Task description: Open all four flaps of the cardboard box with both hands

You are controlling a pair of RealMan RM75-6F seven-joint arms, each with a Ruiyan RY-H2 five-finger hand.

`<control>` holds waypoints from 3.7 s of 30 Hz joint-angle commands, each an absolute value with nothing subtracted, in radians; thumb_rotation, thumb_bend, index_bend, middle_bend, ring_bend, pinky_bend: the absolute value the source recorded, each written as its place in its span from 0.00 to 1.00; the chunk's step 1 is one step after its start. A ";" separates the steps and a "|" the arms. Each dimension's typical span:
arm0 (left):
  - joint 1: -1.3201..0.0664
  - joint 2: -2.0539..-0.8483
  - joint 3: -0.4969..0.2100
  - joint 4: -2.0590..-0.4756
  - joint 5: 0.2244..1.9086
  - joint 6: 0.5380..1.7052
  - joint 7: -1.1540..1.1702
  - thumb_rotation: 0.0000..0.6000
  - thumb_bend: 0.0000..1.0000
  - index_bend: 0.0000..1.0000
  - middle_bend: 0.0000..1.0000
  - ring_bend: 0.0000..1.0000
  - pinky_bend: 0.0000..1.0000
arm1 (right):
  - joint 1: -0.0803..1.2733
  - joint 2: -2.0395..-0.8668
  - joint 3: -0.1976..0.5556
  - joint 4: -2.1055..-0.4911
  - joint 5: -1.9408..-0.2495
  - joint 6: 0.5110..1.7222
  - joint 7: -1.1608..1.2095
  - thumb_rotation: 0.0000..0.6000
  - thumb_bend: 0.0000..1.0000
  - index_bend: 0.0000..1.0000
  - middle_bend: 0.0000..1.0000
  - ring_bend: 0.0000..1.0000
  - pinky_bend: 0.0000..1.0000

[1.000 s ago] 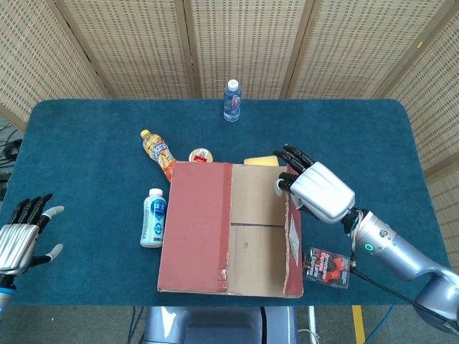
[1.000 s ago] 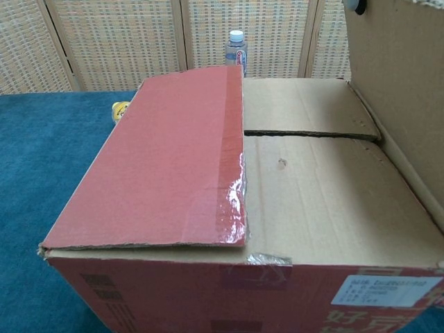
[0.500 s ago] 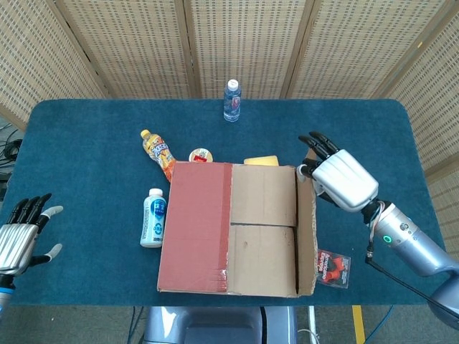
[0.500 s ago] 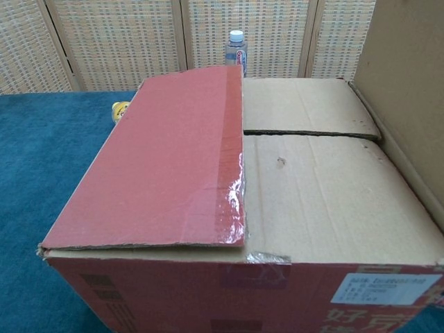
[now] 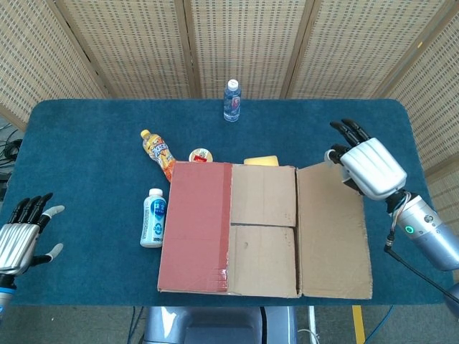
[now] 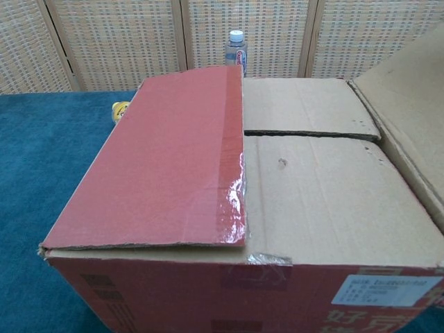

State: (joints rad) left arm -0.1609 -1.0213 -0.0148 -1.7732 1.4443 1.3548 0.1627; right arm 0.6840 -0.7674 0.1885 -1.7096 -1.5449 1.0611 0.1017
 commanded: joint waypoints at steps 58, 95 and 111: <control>-0.992 -0.906 -0.161 -1.899 1.772 0.668 -0.327 0.31 0.85 0.20 0.04 0.04 0.02 | 0.351 -1.067 0.125 -1.719 -1.303 1.328 -0.176 1.00 1.00 0.14 0.12 0.00 0.06; -1.195 -1.095 -0.157 -1.824 1.518 0.500 -0.132 0.18 0.85 0.44 0.33 0.21 0.02 | 0.333 -1.105 0.152 -1.668 -1.316 1.308 -0.142 1.00 1.00 0.14 0.12 0.00 0.06; -1.160 -1.000 -0.171 -1.869 1.499 0.573 -0.122 0.17 0.85 0.50 0.43 0.30 0.02 | 0.336 -1.112 0.167 -1.667 -1.314 1.302 -0.149 1.00 1.00 0.14 0.12 0.00 0.06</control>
